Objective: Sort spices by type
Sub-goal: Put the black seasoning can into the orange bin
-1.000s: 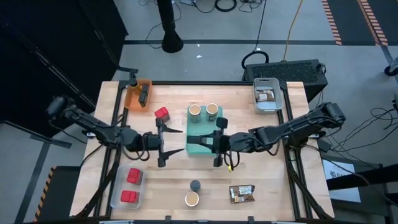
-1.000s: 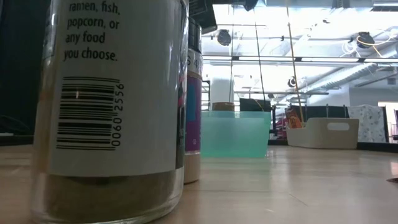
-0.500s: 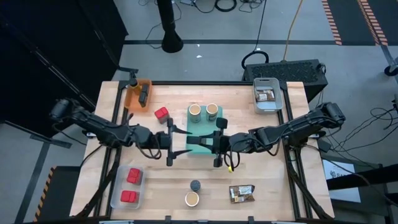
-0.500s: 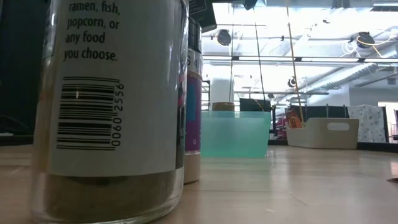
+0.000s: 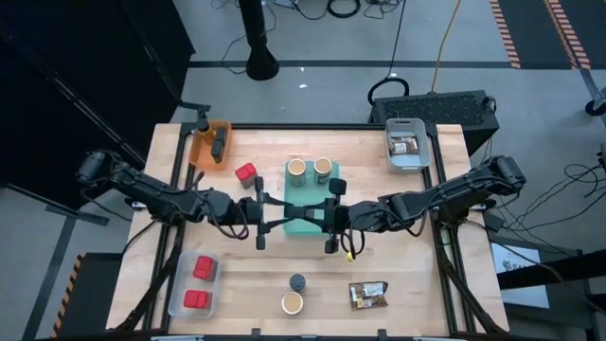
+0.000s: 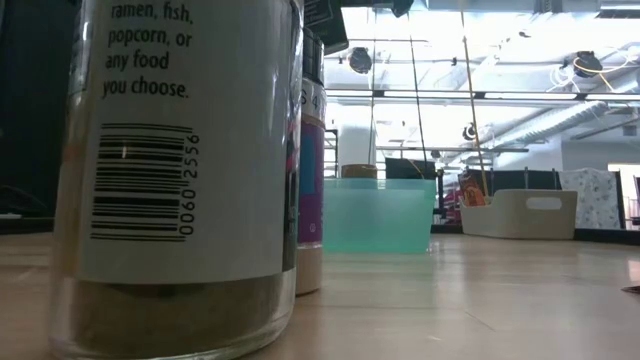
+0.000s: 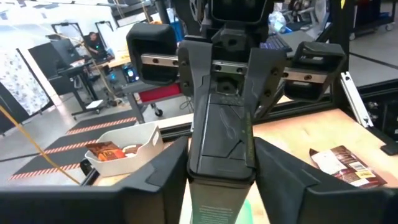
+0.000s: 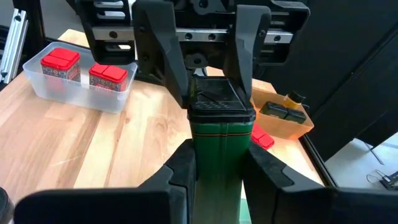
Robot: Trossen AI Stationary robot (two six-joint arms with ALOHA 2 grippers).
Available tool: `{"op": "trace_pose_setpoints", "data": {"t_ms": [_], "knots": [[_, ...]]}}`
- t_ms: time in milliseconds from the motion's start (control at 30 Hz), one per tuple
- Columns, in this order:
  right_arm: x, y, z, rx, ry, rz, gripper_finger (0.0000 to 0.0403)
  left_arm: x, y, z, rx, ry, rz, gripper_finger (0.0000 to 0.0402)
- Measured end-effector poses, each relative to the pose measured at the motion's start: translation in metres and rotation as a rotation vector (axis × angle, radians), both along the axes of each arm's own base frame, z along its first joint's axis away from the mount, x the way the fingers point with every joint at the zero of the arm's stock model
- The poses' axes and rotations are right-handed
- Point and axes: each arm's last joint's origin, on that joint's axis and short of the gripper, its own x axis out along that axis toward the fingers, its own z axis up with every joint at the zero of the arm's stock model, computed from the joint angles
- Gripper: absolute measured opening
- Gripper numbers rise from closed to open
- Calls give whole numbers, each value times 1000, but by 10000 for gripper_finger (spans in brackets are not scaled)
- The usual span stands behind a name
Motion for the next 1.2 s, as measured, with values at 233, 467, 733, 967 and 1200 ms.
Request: {"op": "trace_pose_setpoints", "data": {"t_ms": [233,467,733,967,1200], "knots": [[0,0,2,6,-17,2,110,0,0,1,-2,-6,-7,141],[-4,-2,12,7,-63,-17,179,-3,0,3,3,-17,154,141],[-35,-15,39,105,-113,-188,196,-33,26,17,-25,-46,1001,141],[-37,-15,34,125,-65,-198,191,-60,55,27,-123,-94,1153,141],[-27,-14,22,91,-24,-200,190,-85,94,15,-343,-17,1113,140]]}}
